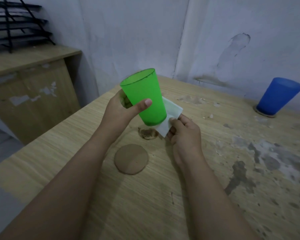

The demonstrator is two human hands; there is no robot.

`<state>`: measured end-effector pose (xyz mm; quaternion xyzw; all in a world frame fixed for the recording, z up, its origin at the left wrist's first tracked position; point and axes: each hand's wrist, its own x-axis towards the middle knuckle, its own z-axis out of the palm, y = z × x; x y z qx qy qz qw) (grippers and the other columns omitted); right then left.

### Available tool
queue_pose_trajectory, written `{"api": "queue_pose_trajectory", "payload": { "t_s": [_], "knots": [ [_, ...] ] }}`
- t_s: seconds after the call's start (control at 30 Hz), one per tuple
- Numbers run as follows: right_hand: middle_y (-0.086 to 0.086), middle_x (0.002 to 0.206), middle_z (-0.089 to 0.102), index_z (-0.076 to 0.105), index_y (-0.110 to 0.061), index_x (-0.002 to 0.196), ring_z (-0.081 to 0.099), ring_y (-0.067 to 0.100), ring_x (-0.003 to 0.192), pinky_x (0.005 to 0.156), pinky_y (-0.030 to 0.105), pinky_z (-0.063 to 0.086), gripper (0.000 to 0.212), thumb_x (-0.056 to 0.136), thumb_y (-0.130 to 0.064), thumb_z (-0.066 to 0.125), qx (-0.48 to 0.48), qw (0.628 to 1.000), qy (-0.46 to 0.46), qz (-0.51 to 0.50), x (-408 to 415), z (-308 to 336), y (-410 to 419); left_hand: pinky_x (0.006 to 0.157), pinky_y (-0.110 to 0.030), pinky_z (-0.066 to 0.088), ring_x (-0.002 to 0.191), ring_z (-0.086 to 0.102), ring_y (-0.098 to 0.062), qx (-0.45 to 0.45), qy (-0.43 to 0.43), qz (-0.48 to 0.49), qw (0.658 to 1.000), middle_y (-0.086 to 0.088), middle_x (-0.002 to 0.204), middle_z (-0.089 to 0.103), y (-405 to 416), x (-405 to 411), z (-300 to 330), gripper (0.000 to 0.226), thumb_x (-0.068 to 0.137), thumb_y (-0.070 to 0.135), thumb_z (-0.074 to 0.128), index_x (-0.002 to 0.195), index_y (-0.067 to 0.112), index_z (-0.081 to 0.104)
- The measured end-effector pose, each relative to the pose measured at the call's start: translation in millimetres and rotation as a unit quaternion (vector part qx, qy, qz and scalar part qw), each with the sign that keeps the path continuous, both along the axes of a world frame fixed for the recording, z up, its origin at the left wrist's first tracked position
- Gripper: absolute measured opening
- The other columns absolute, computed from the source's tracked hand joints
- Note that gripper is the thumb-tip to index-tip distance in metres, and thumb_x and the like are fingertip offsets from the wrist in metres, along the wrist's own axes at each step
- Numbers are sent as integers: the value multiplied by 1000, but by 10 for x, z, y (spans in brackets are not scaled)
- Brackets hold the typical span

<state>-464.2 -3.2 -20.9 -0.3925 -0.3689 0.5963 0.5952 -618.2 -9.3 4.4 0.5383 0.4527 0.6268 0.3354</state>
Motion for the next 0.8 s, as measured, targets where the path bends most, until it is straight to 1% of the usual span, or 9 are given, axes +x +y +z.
{"api": "queue_pose_trajectory", "payload": {
  "t_s": [0.1, 0.2, 0.3, 0.43, 0.5, 0.6, 0.7, 0.8],
  "knots": [
    [9, 86, 75, 68, -8, 97, 71, 20, 79, 75, 31, 59, 27, 92, 2, 44, 0, 998, 40, 49, -21, -1, -16, 76, -23, 54, 94, 68, -9, 0, -15, -8, 1000, 7, 97, 71, -10, 36, -6, 40, 70, 29, 74, 106, 16, 60],
    [15, 93, 74, 64, -2, 106, 71, 24, 84, 77, 35, 59, 27, 93, 2, 41, -15, 993, 92, 76, -21, 9, -22, 77, -23, 54, 94, 68, -9, 8, -23, -12, 1000, 2, 101, 70, -24, 78, 2, 54, 68, 32, 78, 112, 9, 58],
    [18, 97, 72, 62, 2, 109, 71, 25, 88, 82, 38, 57, 26, 93, 2, 42, -21, 989, 115, 93, -24, 20, -43, 75, -18, 52, 92, 67, -5, 18, -25, -8, 999, 2, 102, 68, -36, 120, 19, 58, 66, 31, 72, 115, 4, 55],
    [23, 101, 70, 63, 5, 105, 70, 27, 90, 85, 39, 56, 23, 90, 3, 45, -34, 983, 129, 124, -53, 42, -89, 72, -12, 49, 88, 66, 3, 37, -28, 8, 999, 7, 101, 66, -48, 158, 28, 57, 66, 29, 71, 115, 5, 55],
    [24, 102, 69, 62, 6, 104, 69, 27, 91, 85, 39, 56, 24, 90, 5, 43, -43, 980, 131, 145, -52, 47, -101, 71, -10, 49, 87, 66, 5, 46, -31, 21, 998, 9, 100, 66, -47, 155, 34, 57, 65, 29, 73, 114, 6, 55],
    [25, 101, 69, 60, 7, 104, 69, 29, 92, 87, 41, 55, 26, 88, 8, 41, -52, 976, 138, 161, -29, 52, -102, 71, -10, 49, 89, 66, 4, 54, -32, 34, 997, 11, 101, 67, -39, 144, 38, 56, 63, 30, 75, 112, 12, 55],
    [27, 103, 68, 60, 9, 103, 67, 32, 96, 90, 45, 52, 26, 85, 9, 42, -60, 978, 132, 151, 6, 52, -82, 73, -11, 50, 92, 66, 1, 56, -37, 43, 997, 10, 102, 67, -28, 118, 26, 57, 62, 31, 77, 112, 14, 55],
    [30, 105, 66, 60, 10, 100, 66, 35, 93, 87, 47, 53, 25, 82, 9, 43, -69, 979, 133, 141, 33, 61, -71, 75, -12, 50, 96, 66, -1, 55, -28, 44, 997, 8, 106, 67, -19, 86, 14, 59, 63, 34, 78, 114, 15, 55]
  ]
}}
